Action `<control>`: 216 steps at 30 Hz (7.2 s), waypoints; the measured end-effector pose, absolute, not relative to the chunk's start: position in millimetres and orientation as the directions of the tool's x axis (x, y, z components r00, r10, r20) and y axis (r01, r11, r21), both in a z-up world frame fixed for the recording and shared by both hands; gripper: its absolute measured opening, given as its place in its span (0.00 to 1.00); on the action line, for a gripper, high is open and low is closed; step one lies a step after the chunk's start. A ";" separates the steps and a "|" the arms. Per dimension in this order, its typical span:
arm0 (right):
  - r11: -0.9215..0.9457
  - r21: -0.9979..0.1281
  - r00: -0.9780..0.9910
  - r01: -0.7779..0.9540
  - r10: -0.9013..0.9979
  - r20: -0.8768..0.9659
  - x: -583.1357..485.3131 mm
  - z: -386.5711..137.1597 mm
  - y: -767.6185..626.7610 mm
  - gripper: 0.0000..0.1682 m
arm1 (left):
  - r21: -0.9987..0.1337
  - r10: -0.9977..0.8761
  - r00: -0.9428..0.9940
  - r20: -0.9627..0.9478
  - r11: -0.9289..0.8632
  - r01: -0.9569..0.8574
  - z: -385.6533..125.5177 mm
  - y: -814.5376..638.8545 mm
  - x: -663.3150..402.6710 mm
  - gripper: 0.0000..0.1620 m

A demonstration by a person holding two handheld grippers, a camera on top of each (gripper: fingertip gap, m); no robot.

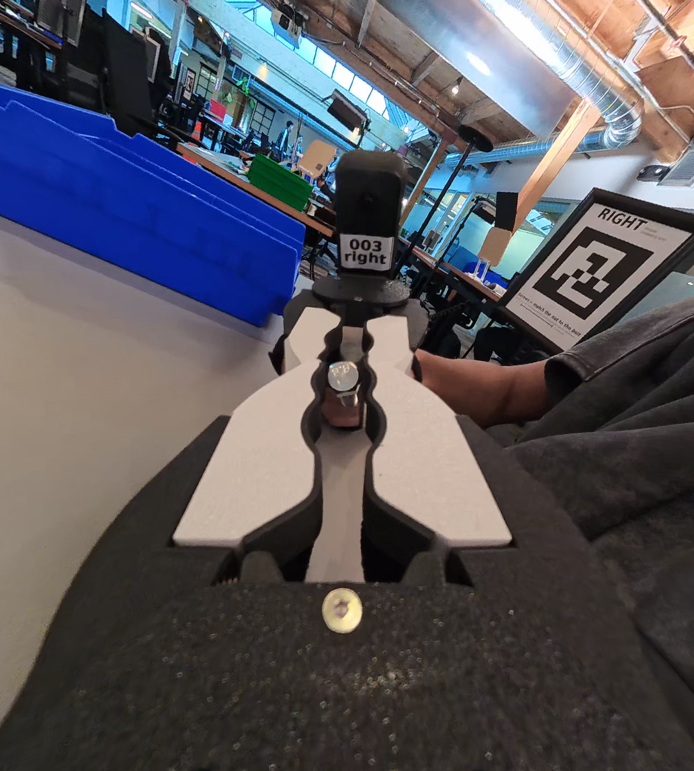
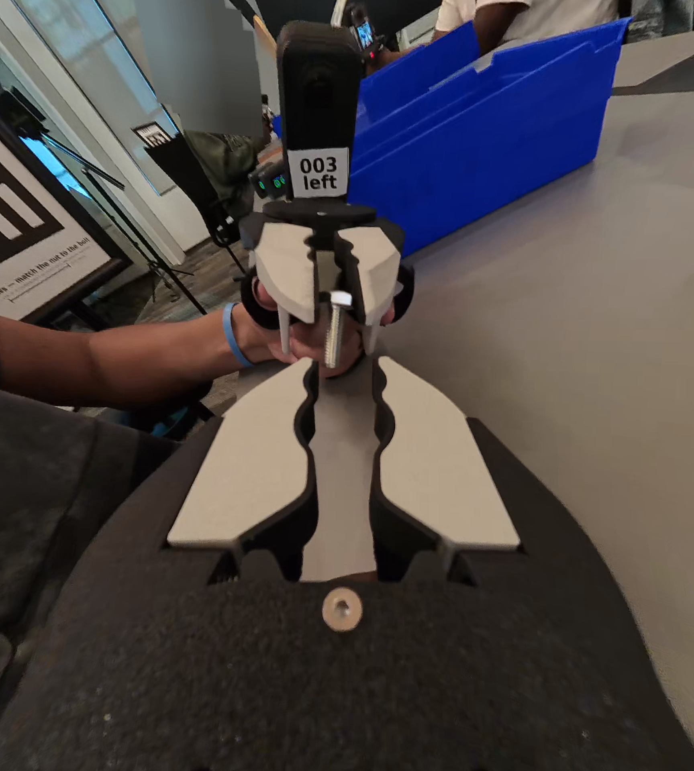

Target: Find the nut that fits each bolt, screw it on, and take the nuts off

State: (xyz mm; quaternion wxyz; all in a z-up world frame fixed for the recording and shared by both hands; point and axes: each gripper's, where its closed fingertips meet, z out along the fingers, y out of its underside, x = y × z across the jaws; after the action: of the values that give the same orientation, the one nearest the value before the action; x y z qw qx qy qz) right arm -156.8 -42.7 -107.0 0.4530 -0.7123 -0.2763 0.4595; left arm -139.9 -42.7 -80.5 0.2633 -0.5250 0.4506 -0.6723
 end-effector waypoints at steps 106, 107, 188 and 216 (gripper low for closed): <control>-0.206 -0.926 0.896 -0.317 -0.386 -0.221 261.3 -124.8 -117.2 0.26 | -0.877 -0.643 0.739 0.201 -0.453 -0.156 -140.4 -31.8 104.3 0.12; -0.223 -0.921 0.899 -0.319 -0.379 -0.219 258.2 -126.8 -113.9 0.26 | -0.876 -0.636 0.745 0.201 -0.457 -0.154 -140.3 -31.4 102.7 0.12; -0.084 -0.983 0.880 -0.164 0.437 -0.184 -85.3 -84.4 -76.6 0.12 | -0.867 -0.077 0.997 0.024 -0.498 -0.018 -133.7 96.4 -544.8 0.02; -0.106 -0.987 0.916 0.124 0.393 0.073 -327.7 -53.2 -67.7 0.04 | -0.971 -0.052 0.996 -0.068 -0.228 -0.078 -39.2 -82.7 -512.5 0.02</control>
State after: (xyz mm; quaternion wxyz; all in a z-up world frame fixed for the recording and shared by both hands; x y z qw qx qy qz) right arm -327.7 -67.7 -53.2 0.6451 -0.7362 -0.1756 0.1045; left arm -512.5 -82.7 -39.2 0.6200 -0.7834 0.0415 0.0107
